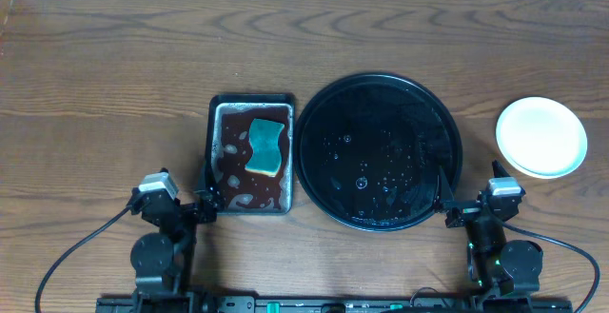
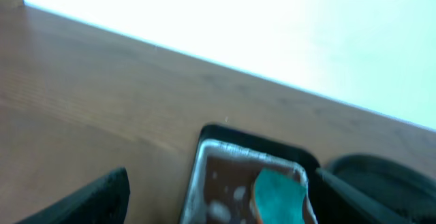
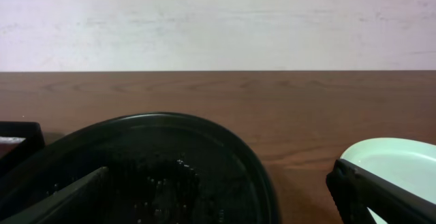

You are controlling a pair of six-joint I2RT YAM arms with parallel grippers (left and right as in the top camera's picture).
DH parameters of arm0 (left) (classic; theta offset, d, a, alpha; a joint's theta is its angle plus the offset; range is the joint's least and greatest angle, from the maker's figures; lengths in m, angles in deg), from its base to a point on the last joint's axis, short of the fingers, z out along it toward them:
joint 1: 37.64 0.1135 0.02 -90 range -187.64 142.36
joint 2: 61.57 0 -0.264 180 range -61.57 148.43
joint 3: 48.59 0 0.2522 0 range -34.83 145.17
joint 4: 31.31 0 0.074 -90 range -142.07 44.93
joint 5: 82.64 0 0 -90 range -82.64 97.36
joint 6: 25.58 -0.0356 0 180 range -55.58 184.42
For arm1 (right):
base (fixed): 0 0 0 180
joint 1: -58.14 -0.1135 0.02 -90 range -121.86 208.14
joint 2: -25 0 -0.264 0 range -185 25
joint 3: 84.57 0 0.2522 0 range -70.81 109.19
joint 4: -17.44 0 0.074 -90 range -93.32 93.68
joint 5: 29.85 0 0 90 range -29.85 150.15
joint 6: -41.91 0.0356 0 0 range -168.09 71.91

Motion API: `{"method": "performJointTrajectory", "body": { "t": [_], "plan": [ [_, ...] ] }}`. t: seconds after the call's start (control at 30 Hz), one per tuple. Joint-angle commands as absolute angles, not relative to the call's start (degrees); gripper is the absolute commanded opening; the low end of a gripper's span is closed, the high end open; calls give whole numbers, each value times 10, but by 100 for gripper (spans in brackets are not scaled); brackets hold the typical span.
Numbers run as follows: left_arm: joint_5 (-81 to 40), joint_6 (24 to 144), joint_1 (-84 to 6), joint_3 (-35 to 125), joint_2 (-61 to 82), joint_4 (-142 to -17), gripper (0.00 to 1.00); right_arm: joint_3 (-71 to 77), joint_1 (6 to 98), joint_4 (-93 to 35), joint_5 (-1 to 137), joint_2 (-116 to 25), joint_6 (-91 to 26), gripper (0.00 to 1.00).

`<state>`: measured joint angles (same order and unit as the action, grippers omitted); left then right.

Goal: Clean dirty plates on tray and stack at the side

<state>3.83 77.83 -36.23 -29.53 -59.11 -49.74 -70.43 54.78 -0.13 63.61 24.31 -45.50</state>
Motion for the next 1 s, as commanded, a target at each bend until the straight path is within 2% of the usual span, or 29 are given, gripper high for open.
{"method": "performJointTrajectory", "body": {
  "t": [0.0, 0.17, 0.37, 0.97],
  "plan": [
    [40, 768, -359, -328, -613, -444, 84, -705, 543, -3, 642, 246, -450, 99],
    [33, 709, -359, -346, -615, -388, 84, -705, 543, -3, 642, 246, -449, 99],
    [27, 692, -359, -346, -615, -492, 84, -705, 543, -3, 642, 246, -449, 99],
    [27, 676, -359, -346, -613, -488, 84, -705, 543, -3, 642, 246, -450, 99]
  ]
}}
